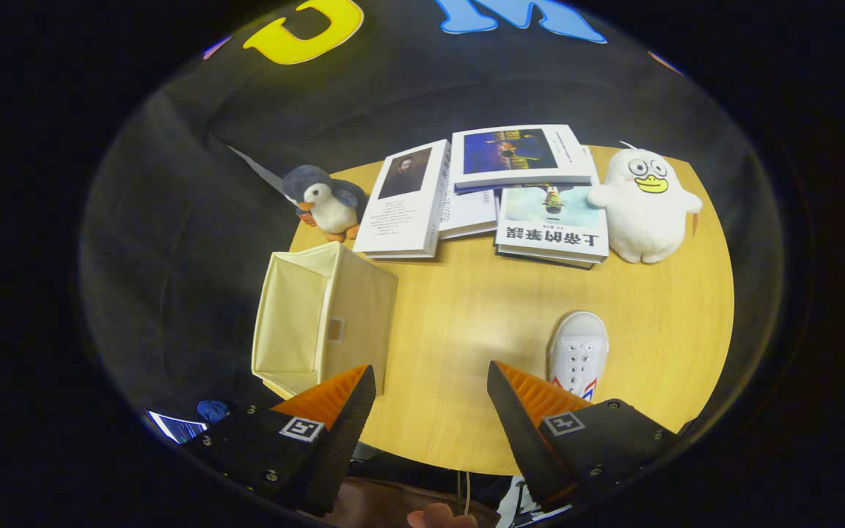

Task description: Open the storage box then place both shoes into the box .Put the left shoe in first, then the right shoe, with the right side of both shoes facing outward in a uniform manner.

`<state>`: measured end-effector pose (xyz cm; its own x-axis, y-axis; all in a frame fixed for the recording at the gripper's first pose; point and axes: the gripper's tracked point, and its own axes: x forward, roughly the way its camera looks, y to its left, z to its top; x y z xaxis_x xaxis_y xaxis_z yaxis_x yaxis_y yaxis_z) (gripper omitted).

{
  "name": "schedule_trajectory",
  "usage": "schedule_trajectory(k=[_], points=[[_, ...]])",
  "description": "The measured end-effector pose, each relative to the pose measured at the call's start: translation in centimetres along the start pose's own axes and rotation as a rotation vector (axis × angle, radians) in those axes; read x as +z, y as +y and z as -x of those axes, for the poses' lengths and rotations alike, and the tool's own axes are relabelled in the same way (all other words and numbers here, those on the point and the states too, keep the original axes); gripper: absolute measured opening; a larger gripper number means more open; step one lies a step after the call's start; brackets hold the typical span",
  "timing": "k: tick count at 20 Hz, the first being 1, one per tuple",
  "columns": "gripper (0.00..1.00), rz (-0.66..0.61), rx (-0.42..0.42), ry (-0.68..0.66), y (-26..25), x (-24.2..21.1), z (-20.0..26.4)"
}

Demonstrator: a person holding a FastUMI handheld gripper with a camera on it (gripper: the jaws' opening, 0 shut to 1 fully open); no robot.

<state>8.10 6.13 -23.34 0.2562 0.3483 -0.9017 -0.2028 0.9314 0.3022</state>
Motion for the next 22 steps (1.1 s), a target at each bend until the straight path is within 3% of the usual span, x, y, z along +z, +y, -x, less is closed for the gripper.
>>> schedule_trajectory(k=[3,9,14,22], points=[[0.93,-0.045,-0.065,0.019,-4.7,-1.9,-0.6],[0.93,-0.145,-0.117,0.067,-11.0,-5.3,-1.7],[0.93,-0.123,-0.181,0.097,-15.1,-7.8,-2.9],[0.93,-0.131,-0.205,0.195,-19.3,-12.0,-6.4]])
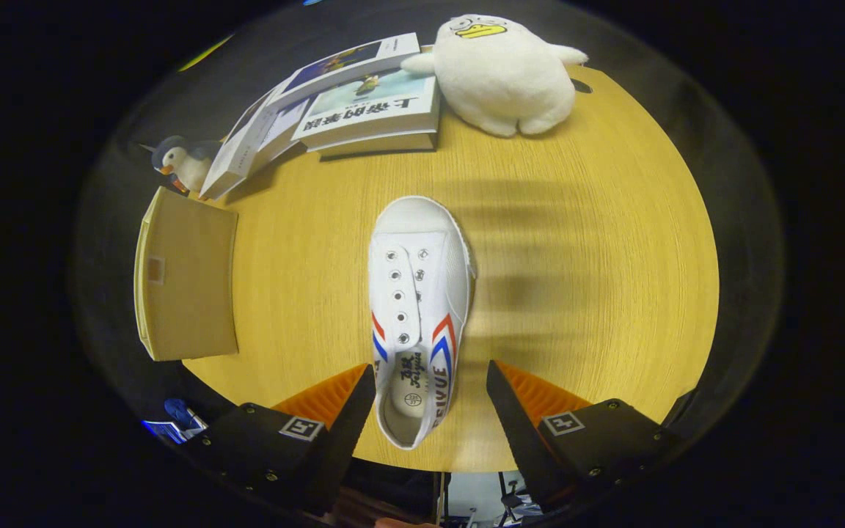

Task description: Open the storage box then place both shoes into the box .Put the left shoe in first, then the right shoe, with the right side of both shoes facing outward in a uniform manner.

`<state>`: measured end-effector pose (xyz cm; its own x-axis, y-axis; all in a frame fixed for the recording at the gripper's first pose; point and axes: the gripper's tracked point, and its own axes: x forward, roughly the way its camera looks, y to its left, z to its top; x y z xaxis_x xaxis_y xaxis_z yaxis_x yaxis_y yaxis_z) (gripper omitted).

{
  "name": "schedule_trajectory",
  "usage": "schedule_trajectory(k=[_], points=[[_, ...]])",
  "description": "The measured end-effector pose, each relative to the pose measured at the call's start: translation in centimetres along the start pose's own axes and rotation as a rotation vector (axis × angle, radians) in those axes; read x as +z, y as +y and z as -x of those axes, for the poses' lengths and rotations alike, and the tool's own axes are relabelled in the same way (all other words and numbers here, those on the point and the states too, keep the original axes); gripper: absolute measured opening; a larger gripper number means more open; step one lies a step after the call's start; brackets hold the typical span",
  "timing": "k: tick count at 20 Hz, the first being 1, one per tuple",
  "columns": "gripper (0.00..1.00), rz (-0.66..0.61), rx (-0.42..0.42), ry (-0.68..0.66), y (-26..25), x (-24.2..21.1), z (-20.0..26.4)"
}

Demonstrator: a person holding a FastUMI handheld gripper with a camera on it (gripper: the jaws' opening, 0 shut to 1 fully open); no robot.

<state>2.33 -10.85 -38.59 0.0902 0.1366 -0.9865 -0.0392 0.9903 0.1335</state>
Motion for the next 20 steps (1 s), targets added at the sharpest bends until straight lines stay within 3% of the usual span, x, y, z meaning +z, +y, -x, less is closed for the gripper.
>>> schedule_trajectory(k=[6,8,9,11,12,14,20], points=[[0.9,0.021,-0.042,0.03,-1.4,0.2,-3.3],[0.8,0.046,-0.06,0.044,-1.6,0.1,-4.4],[0.75,0.028,0.01,0.036,-0.3,0.4,-4.6],[0.35,0.032,-0.008,0.051,-0.7,0.8,-2.9],[0.35,0.004,-0.024,0.049,-1.1,0.5,-4.1],[0.03,-0.005,-0.06,0.043,-1.4,0.5,-3.6],[0.03,-0.022,0.064,0.07,3.0,0.0,-0.7]])
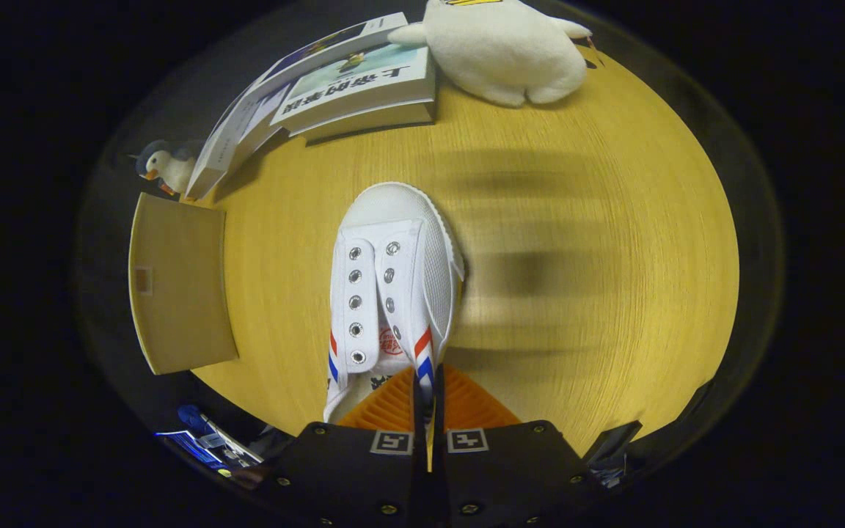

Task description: Open the storage box then place both shoes into the box .Put the left shoe in first, then the right shoe, with the right side of both shoes facing outward in a uniform manner.

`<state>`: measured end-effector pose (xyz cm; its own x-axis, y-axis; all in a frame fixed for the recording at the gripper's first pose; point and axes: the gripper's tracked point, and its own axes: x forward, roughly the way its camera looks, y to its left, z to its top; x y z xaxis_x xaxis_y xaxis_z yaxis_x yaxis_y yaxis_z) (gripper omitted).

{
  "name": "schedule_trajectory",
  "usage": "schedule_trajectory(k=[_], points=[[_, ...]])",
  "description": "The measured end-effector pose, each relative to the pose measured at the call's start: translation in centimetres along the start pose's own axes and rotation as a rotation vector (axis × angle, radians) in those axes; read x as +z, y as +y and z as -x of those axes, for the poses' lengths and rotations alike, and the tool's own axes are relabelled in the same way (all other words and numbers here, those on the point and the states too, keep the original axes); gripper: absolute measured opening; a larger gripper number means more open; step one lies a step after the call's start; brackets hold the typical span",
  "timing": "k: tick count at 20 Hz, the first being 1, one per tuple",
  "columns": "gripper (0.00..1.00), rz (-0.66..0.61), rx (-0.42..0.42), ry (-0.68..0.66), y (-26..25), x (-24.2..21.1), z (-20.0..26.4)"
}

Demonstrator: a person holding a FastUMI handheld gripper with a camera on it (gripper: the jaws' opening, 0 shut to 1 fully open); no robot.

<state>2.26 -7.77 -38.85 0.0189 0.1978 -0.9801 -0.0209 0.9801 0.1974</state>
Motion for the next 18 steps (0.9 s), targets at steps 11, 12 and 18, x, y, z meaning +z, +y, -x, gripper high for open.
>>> schedule_trajectory(k=[11,12,18], points=[[0.03,0.176,0.026,-0.056,9.5,1.8,7.6],[0.03,0.194,0.028,-0.059,10.4,2.0,8.1],[0.03,0.262,0.068,-0.07,16.0,2.8,10.4]])
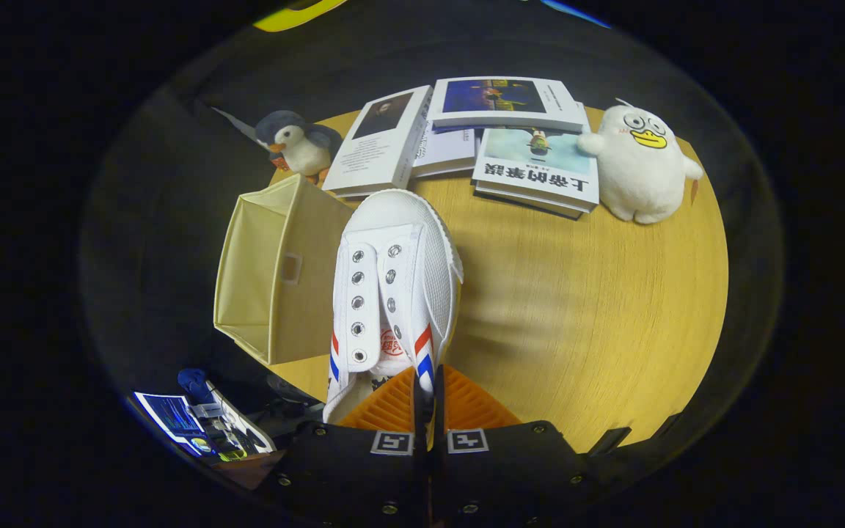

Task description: Open the storage box then place both shoes into the box .Put the left shoe in first, then the right shoe, with the right side of both shoes facing outward in a uniform manner.

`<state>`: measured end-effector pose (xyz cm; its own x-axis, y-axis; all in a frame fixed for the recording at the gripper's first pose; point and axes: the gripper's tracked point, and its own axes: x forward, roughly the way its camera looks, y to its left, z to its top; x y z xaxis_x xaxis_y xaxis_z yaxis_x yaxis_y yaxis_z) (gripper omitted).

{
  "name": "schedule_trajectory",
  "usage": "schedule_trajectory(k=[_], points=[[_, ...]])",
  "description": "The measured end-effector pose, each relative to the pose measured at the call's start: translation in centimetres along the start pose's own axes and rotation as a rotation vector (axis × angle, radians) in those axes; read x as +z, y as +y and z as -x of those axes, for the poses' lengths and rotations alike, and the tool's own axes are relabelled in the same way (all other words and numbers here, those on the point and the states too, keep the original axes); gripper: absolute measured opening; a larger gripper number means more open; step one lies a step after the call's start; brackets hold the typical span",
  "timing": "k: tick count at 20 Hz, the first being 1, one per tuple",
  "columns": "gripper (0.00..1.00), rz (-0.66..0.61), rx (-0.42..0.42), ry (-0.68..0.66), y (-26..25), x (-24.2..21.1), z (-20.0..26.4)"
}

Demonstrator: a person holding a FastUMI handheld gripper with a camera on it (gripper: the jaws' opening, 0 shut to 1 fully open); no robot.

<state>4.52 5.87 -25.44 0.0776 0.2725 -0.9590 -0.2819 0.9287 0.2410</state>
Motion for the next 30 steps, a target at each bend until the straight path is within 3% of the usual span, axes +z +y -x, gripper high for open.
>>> schedule_trajectory(k=[16,30], points=[[0.03,0.188,0.063,-0.006,12.2,5.2,-0.2],[0.03,0.297,0.033,0.047,20.5,7.9,-5.7]])
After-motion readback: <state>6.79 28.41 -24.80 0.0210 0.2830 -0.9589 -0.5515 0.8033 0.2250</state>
